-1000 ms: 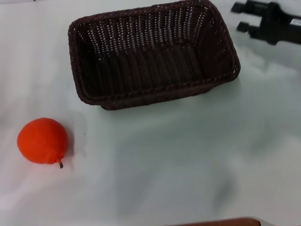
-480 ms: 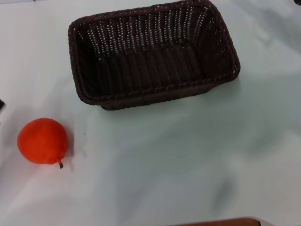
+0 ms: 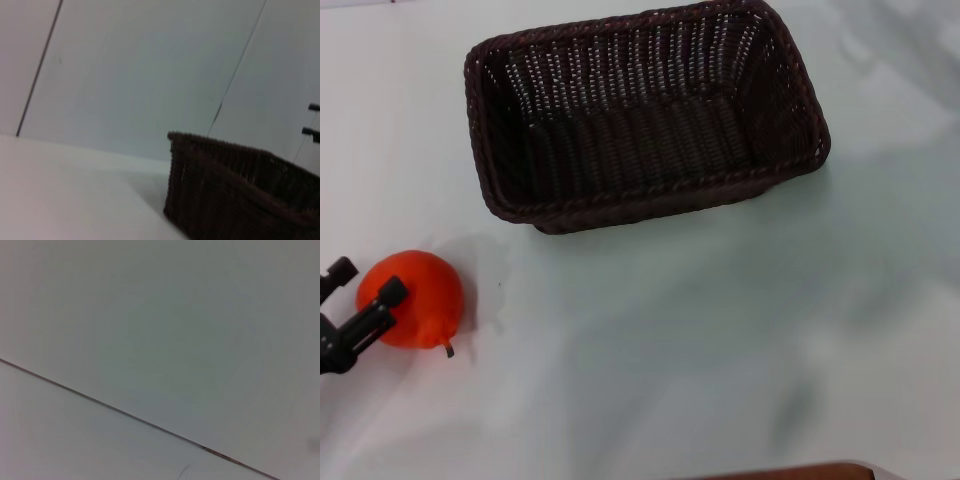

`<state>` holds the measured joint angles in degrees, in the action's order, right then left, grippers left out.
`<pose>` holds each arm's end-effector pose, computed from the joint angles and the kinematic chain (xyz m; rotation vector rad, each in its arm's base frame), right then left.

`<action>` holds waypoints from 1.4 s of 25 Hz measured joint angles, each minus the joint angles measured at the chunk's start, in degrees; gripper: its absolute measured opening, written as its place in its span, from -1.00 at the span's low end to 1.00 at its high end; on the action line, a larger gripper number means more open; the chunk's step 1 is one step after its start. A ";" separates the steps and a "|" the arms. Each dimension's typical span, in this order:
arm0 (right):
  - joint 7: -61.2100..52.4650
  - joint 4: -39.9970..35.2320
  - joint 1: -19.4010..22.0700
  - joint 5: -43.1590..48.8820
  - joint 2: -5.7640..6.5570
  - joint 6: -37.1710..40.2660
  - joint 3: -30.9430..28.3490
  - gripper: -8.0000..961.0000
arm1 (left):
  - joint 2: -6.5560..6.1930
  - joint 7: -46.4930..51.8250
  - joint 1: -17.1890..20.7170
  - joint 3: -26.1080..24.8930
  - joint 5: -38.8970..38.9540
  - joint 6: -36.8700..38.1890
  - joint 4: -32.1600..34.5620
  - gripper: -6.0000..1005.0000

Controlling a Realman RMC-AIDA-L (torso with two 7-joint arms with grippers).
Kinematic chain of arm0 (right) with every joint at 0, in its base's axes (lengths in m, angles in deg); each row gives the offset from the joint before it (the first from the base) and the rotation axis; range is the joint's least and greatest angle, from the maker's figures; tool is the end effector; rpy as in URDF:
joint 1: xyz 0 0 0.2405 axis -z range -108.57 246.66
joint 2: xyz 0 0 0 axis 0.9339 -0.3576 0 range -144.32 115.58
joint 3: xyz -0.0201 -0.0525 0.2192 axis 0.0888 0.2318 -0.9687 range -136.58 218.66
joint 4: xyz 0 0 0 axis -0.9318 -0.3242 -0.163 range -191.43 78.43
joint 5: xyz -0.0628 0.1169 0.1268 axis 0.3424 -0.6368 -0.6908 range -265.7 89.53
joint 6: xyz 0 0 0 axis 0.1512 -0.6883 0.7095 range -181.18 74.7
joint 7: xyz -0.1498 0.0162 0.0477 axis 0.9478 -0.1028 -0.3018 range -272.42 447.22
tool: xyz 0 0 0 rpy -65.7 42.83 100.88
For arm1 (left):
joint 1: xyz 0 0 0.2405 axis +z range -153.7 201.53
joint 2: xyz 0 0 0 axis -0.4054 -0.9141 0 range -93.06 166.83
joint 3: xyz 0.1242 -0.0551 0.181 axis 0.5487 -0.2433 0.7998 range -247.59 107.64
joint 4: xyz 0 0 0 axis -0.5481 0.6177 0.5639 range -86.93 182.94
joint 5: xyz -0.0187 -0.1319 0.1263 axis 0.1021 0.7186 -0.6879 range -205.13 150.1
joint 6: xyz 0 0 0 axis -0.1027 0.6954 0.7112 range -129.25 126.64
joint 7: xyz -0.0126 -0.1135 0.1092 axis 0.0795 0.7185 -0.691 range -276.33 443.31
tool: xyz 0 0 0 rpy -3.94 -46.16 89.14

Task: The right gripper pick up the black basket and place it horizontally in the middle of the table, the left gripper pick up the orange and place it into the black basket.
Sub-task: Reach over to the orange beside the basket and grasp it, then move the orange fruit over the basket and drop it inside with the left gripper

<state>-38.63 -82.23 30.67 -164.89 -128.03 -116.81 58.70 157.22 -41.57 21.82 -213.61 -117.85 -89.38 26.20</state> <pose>0.2512 0.3978 0.0848 -1.5256 -1.3936 -0.5828 -0.3215 0.1801 0.0048 -2.0683 -0.9132 -0.8819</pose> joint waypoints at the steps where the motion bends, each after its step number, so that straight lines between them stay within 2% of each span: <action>1: 0.01 0.08 -0.04 -0.05 -0.03 0.12 0.00 0.49 | 0.04 0.00 -0.17 0.01 -0.62 0.55 0.02 0.70; 10: 0.39 0.28 0.34 -0.23 -0.41 1.31 -0.51 0.48 | 0.72 -0.98 -0.88 0.25 -4.47 3.63 -1.36 0.55; 16: 0.45 0.36 0.58 -0.28 -0.42 2.07 -0.51 0.48 | 0.86 -1.02 -1.06 -0.20 -4.59 2.83 -1.75 0.28; 18: 0.49 0.42 0.59 -0.28 -0.43 2.38 -0.45 0.48 | 0.89 -0.77 -1.14 -0.47 -4.42 2.19 -1.78 -0.13; 21: 0.52 0.52 0.66 -0.29 -0.53 2.53 -0.48 0.48 | 0.89 -0.39 -1.17 -3.50 -4.10 -0.97 -1.63 -0.28; 23: 0.52 0.54 0.67 -0.29 -0.58 2.53 -0.50 0.48 | 0.88 -0.12 -1.20 -7.80 -4.07 -5.31 -1.52 -0.39; 26: 0.54 0.53 0.68 -0.29 -0.72 2.54 -0.52 0.48 | 0.86 0.04 -1.92 -15.17 -4.02 -11.97 -1.28 -0.43; 27: 0.59 0.53 0.70 -0.29 -0.83 2.53 -0.54 0.48 | 0.87 0.06 -2.69 -18.00 -3.95 -14.65 -0.92 -0.44; 29: 1.03 0.53 0.75 -0.61 -1.25 2.29 -0.58 0.48 | 0.95 0.20 -4.60 -20.55 -2.97 -17.64 -0.08 -0.47; 31: 1.99 0.52 0.84 -1.95 -1.83 1.63 -0.49 0.48 | 1.39 0.69 -7.39 -21.23 -1.16 -18.88 0.77 -0.49; 35: 5.07 0.51 0.92 -6.10 -3.32 -0.59 -0.11 0.48 | 3.35 1.48 -15.47 -20.83 0.96 -16.26 2.39 -0.53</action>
<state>-33.56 -81.71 31.59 -170.99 -131.35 -117.40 58.60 160.57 -40.09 6.34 -234.44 -116.89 -105.64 28.59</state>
